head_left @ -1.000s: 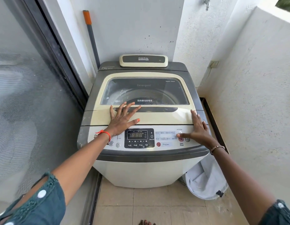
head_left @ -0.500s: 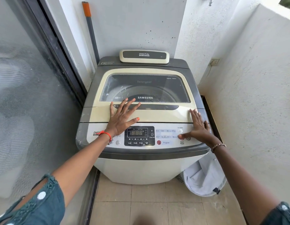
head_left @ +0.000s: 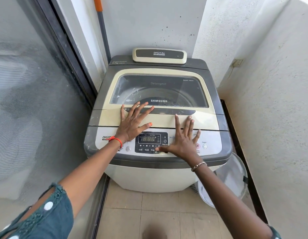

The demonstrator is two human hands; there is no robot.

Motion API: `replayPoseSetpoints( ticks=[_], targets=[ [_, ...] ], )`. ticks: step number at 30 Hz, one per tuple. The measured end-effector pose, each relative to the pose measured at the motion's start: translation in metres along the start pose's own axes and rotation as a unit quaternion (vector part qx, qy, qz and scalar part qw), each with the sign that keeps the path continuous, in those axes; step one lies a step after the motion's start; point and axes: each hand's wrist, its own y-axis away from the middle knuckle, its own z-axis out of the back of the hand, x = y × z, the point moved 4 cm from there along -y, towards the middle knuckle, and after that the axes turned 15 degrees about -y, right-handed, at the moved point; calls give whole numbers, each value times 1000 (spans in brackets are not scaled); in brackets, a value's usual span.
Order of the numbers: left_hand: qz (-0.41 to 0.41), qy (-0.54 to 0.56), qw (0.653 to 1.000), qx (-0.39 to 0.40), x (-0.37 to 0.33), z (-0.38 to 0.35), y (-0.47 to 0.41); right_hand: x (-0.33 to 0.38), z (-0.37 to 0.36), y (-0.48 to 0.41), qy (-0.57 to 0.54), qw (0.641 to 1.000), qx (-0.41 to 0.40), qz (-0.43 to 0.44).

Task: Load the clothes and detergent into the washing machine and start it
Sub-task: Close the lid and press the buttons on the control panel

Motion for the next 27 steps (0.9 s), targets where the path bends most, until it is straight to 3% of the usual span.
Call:
replayPoseSetpoints(
  ticks=[27],
  targets=[
    [-14, 22, 1000, -8, -1, -1, 0, 36, -26, -9, -93, 994, 2, -52]
  ],
)
